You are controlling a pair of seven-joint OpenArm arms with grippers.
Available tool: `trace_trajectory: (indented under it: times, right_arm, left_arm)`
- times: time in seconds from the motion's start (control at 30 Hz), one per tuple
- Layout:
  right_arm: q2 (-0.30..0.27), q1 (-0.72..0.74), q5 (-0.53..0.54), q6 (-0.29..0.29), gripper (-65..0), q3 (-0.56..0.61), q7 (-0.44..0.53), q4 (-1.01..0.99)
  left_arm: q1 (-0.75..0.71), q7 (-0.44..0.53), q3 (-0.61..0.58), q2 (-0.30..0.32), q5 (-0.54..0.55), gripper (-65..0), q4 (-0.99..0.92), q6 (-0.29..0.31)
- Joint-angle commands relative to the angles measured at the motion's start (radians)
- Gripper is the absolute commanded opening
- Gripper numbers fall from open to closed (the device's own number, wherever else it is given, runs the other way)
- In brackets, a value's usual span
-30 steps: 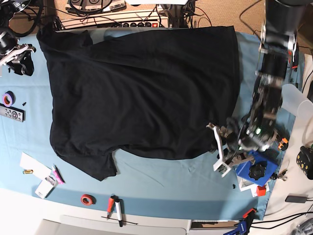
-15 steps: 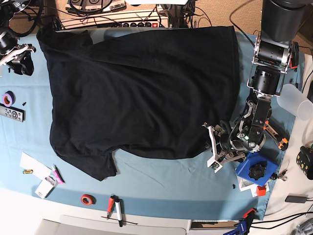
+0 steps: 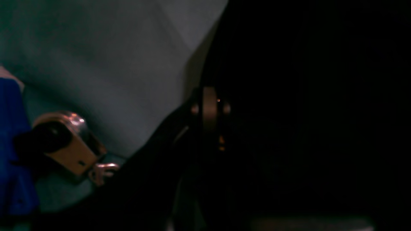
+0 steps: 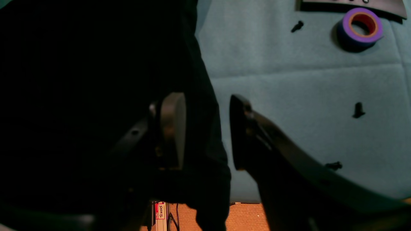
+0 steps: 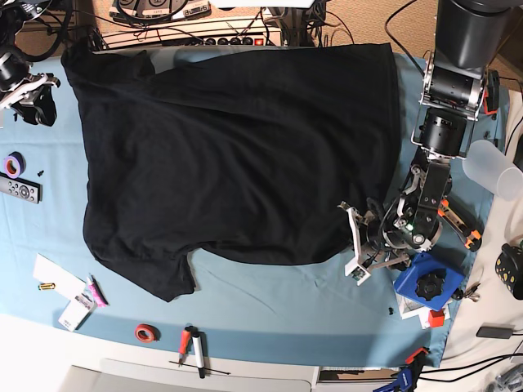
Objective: Layout the t-shirt on the table in an organized manner, then fold the t-shirt properly
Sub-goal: 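Move the left gripper down to the shirt's side edge and grasp it, then pull the grasped side edge outward with the left gripper to flatten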
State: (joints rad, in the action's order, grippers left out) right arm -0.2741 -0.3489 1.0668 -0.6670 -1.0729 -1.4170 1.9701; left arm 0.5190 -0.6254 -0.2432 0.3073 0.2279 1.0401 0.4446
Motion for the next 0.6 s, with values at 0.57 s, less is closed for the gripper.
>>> trace_trajectory:
  times: [0.57]
  right_arm:
    - [-0.019, 0.000, 0.013, -0.002, -41.8, -0.008, 0.021, 0.013]
  left_arm:
    - [0.306, 0.209, 0.005, 0.006, -0.183, -65.0, -0.104, -0.130]
